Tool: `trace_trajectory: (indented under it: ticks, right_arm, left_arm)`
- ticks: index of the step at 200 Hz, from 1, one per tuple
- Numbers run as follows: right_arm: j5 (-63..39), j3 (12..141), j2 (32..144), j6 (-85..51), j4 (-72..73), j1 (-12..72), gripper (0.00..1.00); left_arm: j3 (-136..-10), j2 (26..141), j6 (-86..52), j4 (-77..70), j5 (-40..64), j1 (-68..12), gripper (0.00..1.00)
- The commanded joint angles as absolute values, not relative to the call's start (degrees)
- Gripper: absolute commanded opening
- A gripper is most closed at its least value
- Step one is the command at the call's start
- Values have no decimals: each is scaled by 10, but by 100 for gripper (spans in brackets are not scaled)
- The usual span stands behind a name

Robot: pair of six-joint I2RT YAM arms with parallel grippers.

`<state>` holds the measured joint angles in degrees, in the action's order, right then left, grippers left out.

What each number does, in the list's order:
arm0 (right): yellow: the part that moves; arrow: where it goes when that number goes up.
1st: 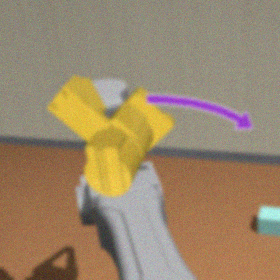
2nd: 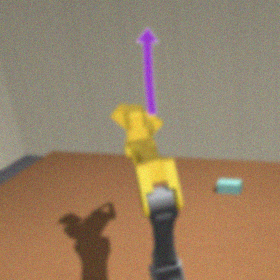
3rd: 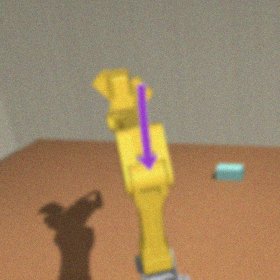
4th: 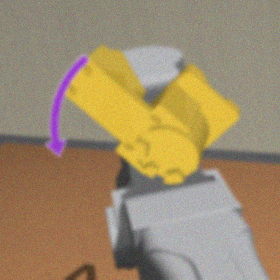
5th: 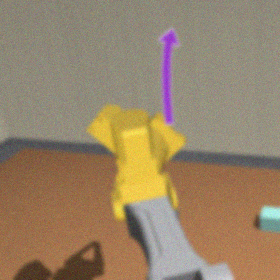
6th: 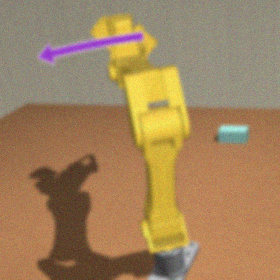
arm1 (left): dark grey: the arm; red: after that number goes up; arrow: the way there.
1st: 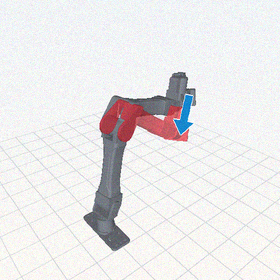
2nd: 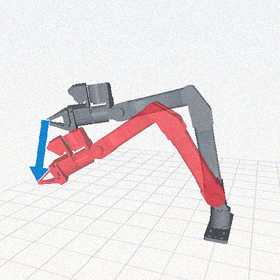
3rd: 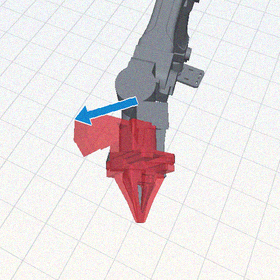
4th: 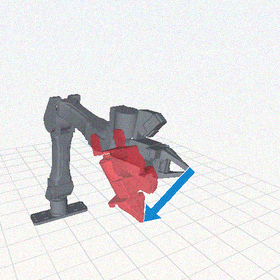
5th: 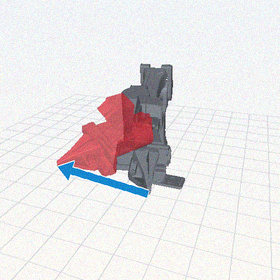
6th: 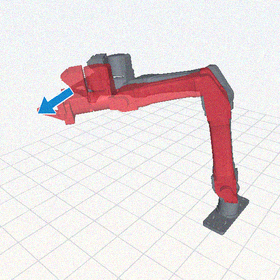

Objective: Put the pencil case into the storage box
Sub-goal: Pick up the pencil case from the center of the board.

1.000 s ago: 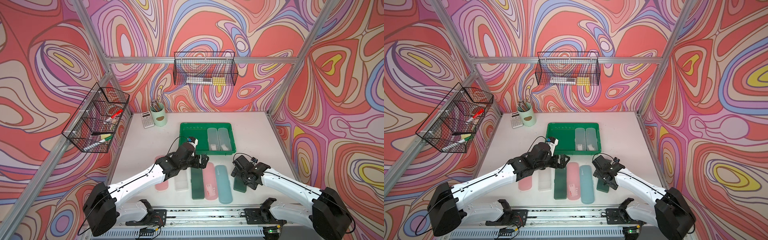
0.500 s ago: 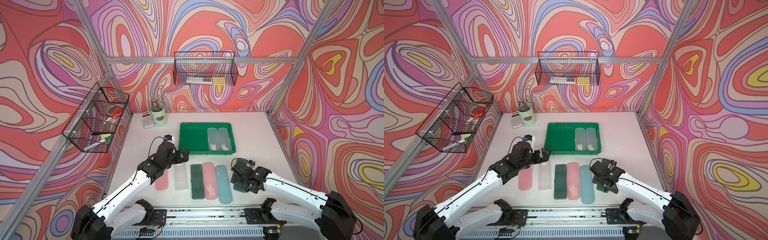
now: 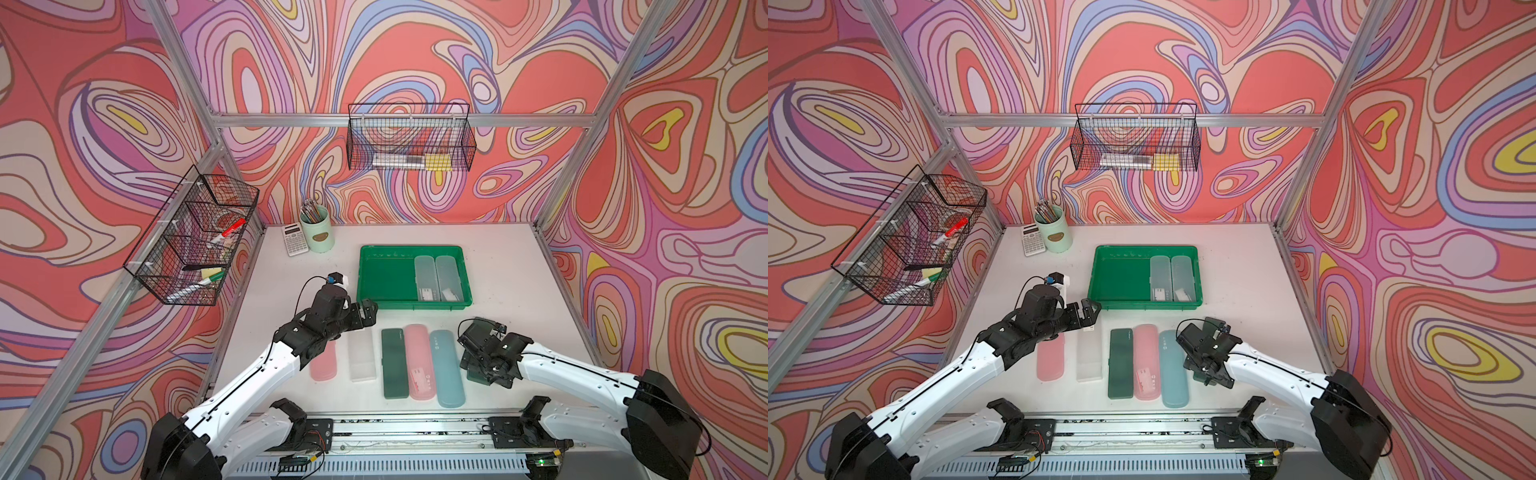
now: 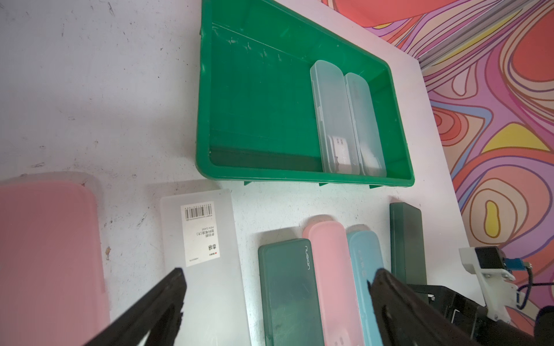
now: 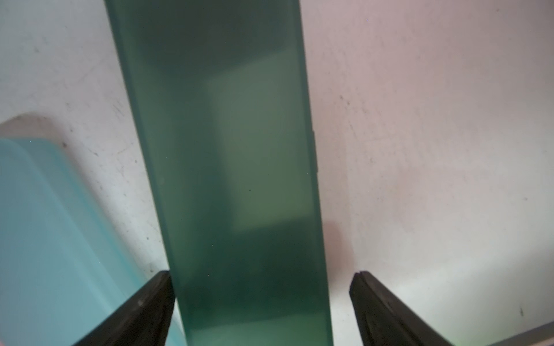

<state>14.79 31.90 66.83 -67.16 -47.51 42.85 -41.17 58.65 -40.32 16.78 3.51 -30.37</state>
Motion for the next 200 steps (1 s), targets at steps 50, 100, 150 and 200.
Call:
trace_trajectory:
  ticks: [50,100,150,200]
  right_arm:
    - [162,324,671,-703,-469,435,89]
    - [164,317,667,-739,-451,447,87]
    - [174,309,694,-766,-423,463,87]
    - [179,302,740,-785,-406,477,84]
  left_arm:
    - [-422,600,-402,155,58,-301,99]
    - [-422,608,-399,133,60,-301,99]
    - [-432,618,-388,134,71,-300,99]
    - [-432,625,-390,131,79,-300,99]
